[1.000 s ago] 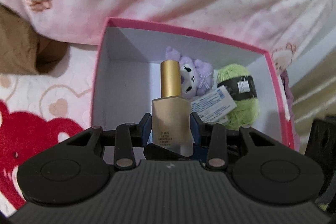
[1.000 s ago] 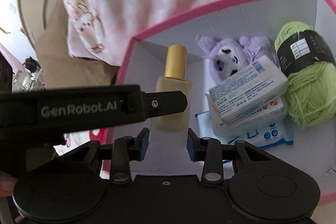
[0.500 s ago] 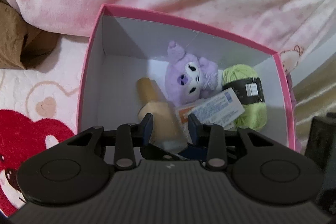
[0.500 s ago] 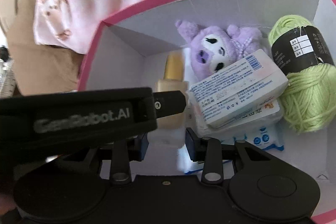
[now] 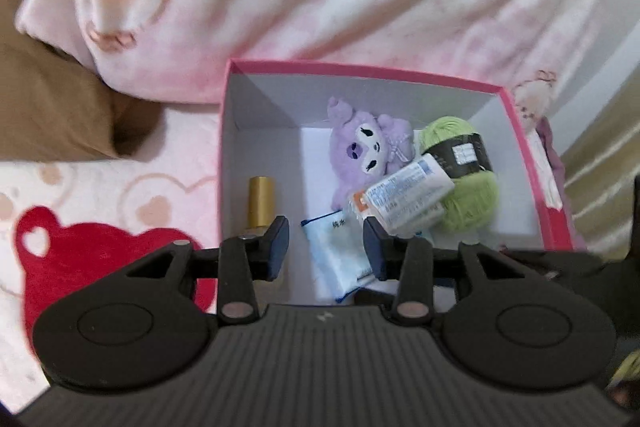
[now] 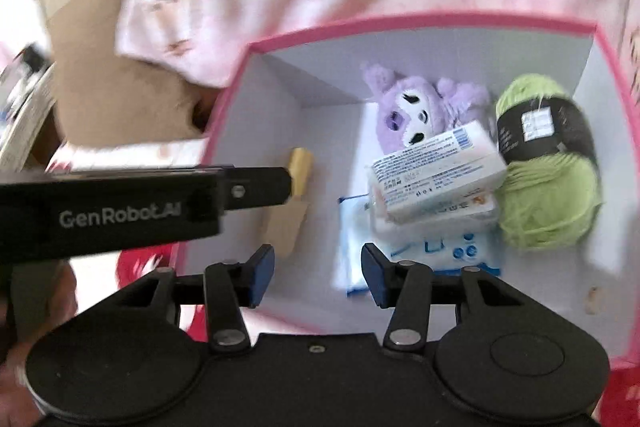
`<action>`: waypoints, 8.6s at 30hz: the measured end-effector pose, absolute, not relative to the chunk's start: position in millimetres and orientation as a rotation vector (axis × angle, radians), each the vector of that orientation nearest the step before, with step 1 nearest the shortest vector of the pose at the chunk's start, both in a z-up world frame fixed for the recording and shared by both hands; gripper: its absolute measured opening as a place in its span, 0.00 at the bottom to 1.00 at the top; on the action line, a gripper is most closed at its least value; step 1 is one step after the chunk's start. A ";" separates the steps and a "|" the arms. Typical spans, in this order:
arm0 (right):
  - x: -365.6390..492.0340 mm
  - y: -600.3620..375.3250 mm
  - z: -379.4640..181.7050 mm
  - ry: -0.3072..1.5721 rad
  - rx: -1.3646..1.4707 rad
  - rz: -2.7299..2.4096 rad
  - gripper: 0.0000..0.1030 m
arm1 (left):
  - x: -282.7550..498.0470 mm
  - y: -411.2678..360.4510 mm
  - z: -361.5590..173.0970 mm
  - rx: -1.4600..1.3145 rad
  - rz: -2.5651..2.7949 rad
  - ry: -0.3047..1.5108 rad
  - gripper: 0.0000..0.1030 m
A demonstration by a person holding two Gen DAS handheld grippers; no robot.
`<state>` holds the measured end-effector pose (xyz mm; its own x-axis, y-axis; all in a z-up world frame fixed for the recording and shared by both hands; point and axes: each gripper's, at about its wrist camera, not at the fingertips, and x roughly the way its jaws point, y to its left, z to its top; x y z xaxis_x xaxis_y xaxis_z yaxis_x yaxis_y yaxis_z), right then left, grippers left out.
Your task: Organize objects
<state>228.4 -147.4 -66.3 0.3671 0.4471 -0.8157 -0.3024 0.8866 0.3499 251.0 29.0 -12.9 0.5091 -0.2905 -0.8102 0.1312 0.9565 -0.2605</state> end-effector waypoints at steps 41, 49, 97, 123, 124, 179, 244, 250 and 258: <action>85.8 -190.4 -89.7 0.832 -0.084 0.660 0.65 | 118.3 13.3 -53.5 -0.271 -0.397 0.978 0.55; 109.6 -167.7 -142.3 0.735 -0.187 0.573 0.65 | 144.1 -1.6 -92.4 -0.311 -0.342 0.961 0.51; 92.4 -167.1 -188.1 0.671 -0.209 0.555 0.38 | 151.8 -9.0 -148.5 -0.408 -0.338 0.966 0.31; 25.9 -157.0 -111.4 0.680 -0.279 0.587 0.39 | 67.4 -6.6 -65.0 -0.324 -0.411 1.002 0.29; 24.5 -156.1 -105.4 0.682 -0.282 0.585 0.39 | 65.5 -6.8 -59.3 -0.317 -0.415 1.001 0.29; 303.2 -213.8 -71.0 0.902 0.095 0.420 0.57 | 335.0 -32.2 -56.7 -0.493 -0.295 0.955 0.43; 35.5 -218.1 31.5 0.897 -0.082 0.214 0.91 | 29.3 7.9 67.5 -0.048 -0.102 0.883 1.00; 28.3 -220.5 29.4 0.912 -0.064 0.186 0.91 | 17.8 10.2 61.5 -0.113 -0.059 0.895 1.00; 28.0 -223.7 26.7 0.921 -0.044 0.149 0.91 | 15.9 3.7 54.5 -0.055 0.004 0.962 1.00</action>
<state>28.0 -223.7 26.7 0.5959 0.1094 -0.7955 -0.1467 0.9888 0.0261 15.9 3.7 54.5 0.5721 -0.0216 -0.8199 -0.0276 0.9986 -0.0455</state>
